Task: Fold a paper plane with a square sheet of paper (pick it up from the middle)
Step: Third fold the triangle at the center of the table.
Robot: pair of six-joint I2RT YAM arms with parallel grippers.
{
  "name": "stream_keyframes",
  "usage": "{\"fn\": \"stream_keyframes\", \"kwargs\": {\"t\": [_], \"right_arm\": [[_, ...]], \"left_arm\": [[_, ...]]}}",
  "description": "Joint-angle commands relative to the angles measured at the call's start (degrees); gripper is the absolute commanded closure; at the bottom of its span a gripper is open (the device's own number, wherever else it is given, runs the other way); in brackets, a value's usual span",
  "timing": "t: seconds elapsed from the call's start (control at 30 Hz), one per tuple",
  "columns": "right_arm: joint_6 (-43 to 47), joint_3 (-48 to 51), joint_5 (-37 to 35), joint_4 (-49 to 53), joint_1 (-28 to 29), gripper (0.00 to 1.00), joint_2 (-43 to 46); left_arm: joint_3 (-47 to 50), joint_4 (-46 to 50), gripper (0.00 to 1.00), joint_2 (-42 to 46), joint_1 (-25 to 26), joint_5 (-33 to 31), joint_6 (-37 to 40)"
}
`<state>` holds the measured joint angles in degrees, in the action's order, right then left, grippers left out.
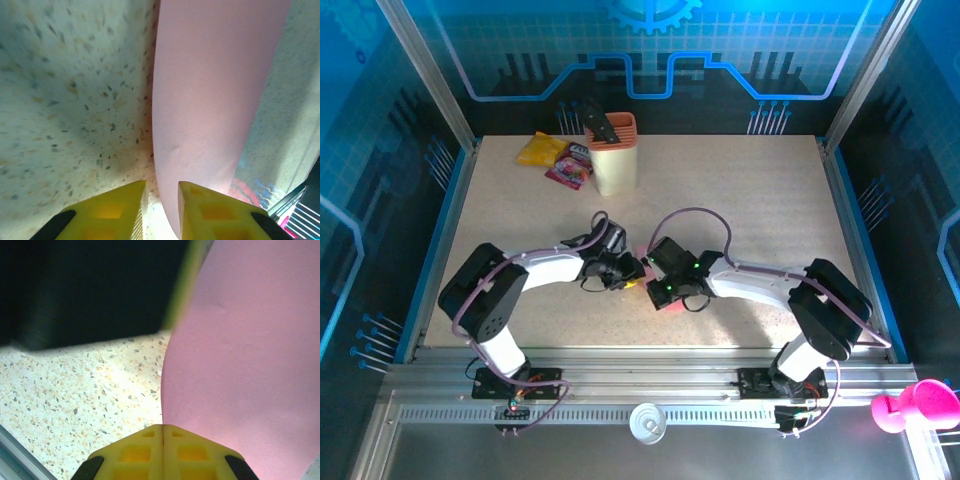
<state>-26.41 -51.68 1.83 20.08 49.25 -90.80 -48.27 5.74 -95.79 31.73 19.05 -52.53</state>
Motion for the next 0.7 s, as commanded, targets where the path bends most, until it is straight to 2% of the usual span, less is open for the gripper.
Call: {"fn": "stream_keyframes", "kwargs": {"t": [0.0, 0.17, 0.43, 0.67], "right_arm": [[1.74, 0.97, 5.02, -1.43, -0.99, 1.00, 1.15], [1.47, 2.31, 6.46, -2.27, -1.49, 1.00, 0.94], [0.80, 2.46, 6.70, -2.59, -1.44, 1.00, 0.82], [0.20, 2.20, 7.22, -3.17, -1.43, 1.00, 0.42]], "left_arm": [[-2.62, 4.19, 0.75, 3.48, -1.81, -1.39, 4.60], [-8.28, 5.46, 0.80, 0.38, -2.81, 0.74, 8.73], [-19.85, 6.92, 0.90, -11.18, -2.82, 7.28, 13.76], [-21.97, 7.37, 0.96, -16.34, -2.64, 9.85, 15.48]]}}
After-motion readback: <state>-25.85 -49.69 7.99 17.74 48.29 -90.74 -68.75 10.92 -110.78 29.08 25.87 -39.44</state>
